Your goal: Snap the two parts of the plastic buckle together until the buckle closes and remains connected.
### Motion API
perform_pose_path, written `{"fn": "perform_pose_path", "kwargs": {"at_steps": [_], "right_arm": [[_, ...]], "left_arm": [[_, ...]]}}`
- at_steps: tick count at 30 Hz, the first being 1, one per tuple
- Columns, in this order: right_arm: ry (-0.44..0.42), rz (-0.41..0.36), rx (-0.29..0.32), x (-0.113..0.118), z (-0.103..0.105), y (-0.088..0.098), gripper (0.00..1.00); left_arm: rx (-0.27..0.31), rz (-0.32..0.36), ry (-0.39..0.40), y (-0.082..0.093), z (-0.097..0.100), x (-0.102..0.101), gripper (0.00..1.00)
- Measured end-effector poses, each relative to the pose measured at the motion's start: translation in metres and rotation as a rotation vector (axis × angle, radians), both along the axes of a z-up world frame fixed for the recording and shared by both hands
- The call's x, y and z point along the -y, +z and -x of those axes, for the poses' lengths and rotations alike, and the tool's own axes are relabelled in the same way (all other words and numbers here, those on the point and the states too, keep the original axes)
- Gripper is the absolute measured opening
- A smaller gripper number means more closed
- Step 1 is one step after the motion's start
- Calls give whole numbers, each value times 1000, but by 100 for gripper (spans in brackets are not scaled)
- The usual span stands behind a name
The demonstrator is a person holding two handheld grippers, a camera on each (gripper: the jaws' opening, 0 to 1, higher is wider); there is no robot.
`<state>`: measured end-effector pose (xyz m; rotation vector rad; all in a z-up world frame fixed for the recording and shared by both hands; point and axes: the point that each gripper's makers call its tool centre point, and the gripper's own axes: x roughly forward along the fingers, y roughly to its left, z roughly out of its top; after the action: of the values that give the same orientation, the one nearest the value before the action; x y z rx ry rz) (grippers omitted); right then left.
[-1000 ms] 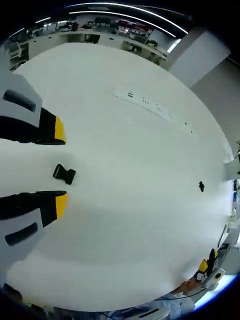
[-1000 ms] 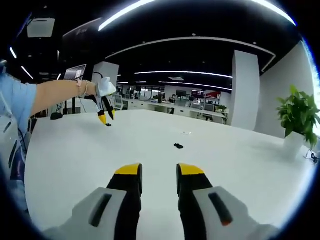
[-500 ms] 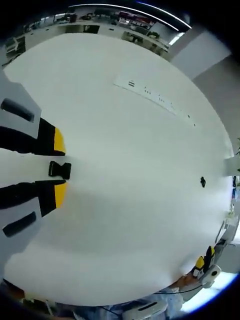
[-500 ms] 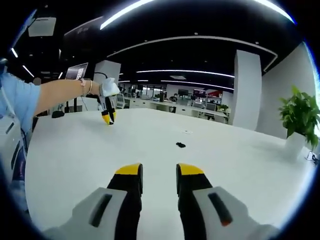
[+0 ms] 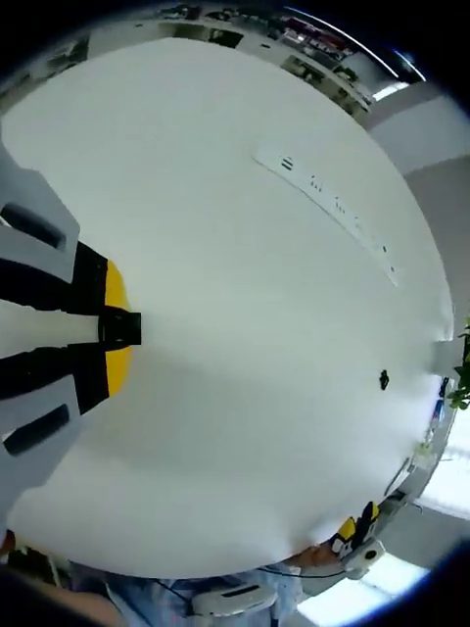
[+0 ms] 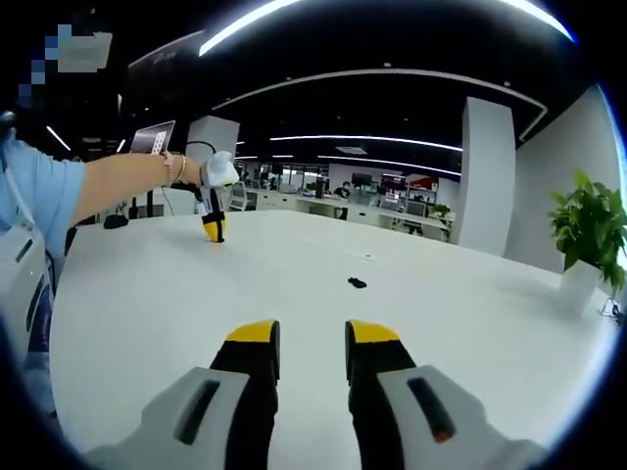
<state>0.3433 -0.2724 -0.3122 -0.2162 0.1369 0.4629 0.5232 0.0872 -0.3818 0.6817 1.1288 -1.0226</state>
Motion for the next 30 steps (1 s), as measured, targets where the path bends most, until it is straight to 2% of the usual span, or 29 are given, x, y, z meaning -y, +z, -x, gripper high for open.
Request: {"fn": "perform_pose_path", "kwargs": {"at_steps": [9,22,30], "right_arm": [[8,2,-11,-1,-1,-2,26],[12,15,-51,-4,-4,-11,26],[11,20,-65,-4,-4,-15,26]], "left_arm": [[-33,-43,78,1,-6,1,10],[-72,-153,79,0,-5,1,10],[-97,-183,79,1,-6,-1,10]]}}
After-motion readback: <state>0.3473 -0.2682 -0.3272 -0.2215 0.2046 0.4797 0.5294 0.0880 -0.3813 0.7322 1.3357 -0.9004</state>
